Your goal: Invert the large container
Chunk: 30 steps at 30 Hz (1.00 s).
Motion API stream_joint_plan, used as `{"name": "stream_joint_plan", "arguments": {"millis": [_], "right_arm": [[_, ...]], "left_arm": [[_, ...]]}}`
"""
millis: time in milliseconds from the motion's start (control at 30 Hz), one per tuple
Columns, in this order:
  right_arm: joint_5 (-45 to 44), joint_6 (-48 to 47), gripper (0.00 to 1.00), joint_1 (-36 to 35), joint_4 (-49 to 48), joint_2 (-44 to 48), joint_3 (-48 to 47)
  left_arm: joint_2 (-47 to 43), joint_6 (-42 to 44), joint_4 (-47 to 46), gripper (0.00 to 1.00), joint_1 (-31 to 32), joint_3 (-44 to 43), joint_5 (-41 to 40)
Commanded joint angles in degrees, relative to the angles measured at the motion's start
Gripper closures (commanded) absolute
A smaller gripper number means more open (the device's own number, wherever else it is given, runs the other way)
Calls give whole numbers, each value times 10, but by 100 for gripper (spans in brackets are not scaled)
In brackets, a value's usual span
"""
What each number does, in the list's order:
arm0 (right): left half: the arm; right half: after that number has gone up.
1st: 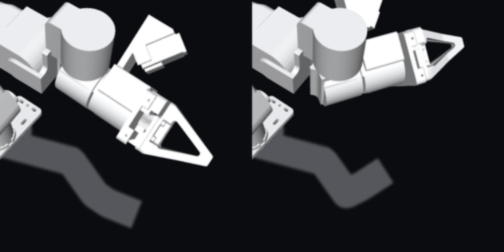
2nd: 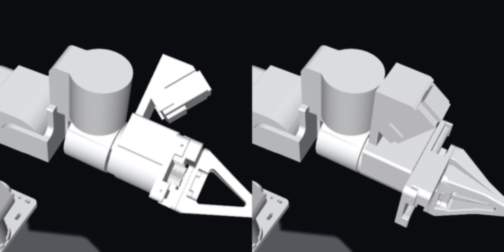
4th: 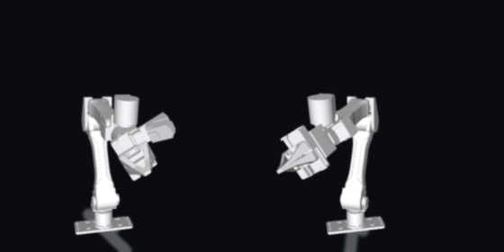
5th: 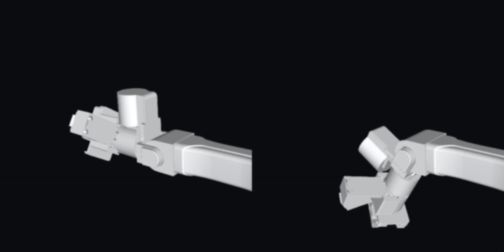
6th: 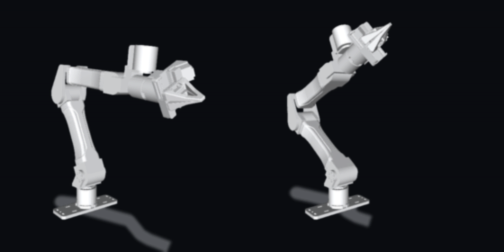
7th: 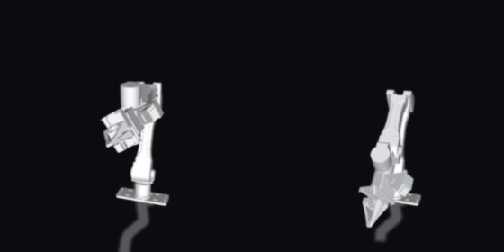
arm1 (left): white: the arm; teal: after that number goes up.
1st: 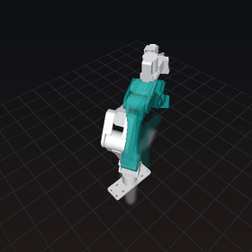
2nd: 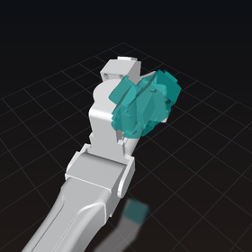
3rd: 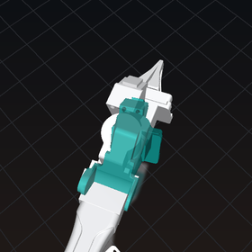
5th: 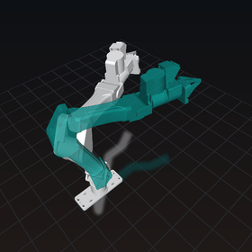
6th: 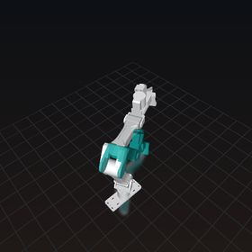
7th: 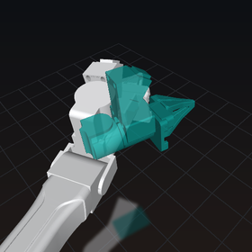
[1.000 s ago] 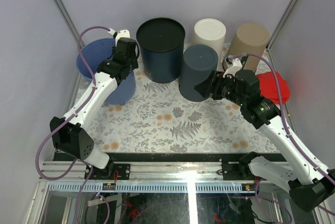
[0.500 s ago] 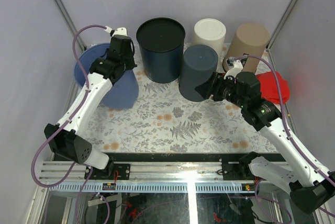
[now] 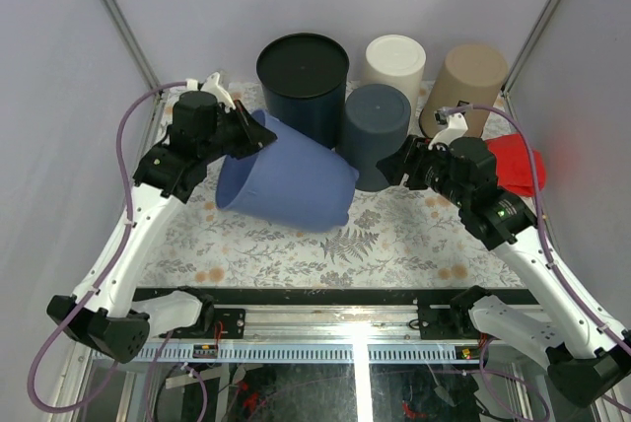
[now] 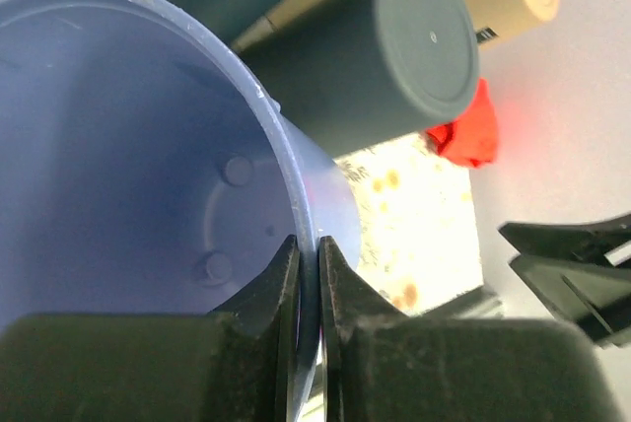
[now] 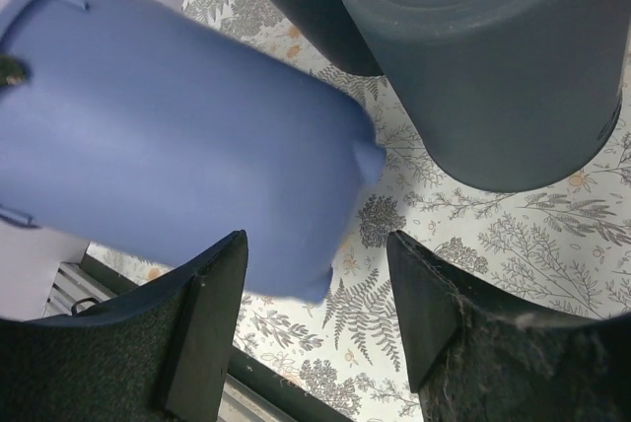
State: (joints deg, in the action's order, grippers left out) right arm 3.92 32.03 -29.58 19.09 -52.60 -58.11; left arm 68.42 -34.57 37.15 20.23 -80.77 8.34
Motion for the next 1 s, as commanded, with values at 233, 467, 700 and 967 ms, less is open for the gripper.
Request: {"name": "stream_joint_plan", "arguments": {"millis": [233, 467, 700, 967], "right_arm": [[-26, -15, 34, 3, 11, 16, -34], [-24, -17, 34, 4, 20, 19, -32], [-13, -13, 32, 5, 35, 36, 3], [16, 8, 29, 5, 25, 67, 99]], "left_arm": [[-81, -175, -251, 100, 0, 193, 149], [-84, -209, -320, 100, 0, 279, 160], [-67, -130, -249, 82, 0, 276, 101], [-28, -49, -158, 62, 1, 238, 48]]}}
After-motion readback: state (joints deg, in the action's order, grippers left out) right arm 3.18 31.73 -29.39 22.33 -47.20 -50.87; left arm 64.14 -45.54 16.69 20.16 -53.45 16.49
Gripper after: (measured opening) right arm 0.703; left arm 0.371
